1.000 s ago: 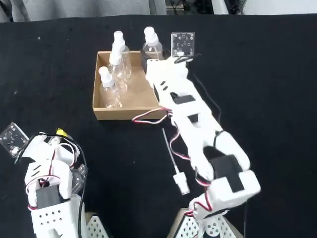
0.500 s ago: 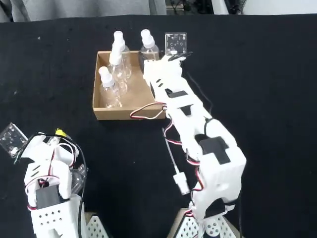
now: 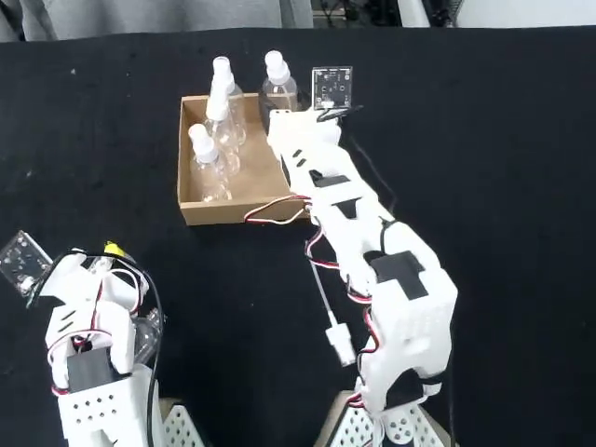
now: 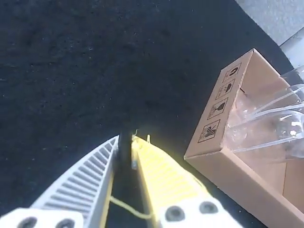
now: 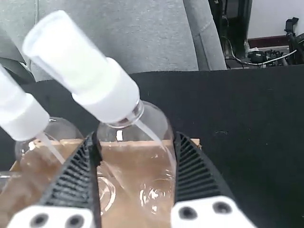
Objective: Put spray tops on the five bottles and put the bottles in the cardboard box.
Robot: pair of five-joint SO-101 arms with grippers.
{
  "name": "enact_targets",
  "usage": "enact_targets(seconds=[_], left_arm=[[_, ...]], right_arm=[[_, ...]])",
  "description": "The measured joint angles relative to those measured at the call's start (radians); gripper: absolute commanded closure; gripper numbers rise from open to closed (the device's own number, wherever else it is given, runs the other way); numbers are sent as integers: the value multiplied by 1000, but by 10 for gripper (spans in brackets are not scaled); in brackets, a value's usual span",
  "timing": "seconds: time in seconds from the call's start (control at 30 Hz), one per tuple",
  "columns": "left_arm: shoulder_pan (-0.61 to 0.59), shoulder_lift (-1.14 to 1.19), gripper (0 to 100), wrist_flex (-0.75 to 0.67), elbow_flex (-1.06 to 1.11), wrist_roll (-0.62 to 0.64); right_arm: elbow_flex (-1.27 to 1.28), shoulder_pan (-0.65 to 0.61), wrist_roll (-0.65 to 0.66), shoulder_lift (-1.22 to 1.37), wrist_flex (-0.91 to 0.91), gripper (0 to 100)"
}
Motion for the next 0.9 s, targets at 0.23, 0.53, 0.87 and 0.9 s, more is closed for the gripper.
enact_targets(seconds=[0.23, 0.53, 0.87, 0.9], left_arm=[[0, 0, 965, 0, 0, 0], [0, 0, 965, 0, 0, 0], [0, 0, 965, 0, 0, 0], [0, 0, 965, 0, 0, 0]], right_arm=[[0, 0, 0, 0, 44, 871], [18, 0, -3, -2, 48, 740], [20, 0, -3, -2, 48, 736], [20, 0, -3, -2, 48, 736]])
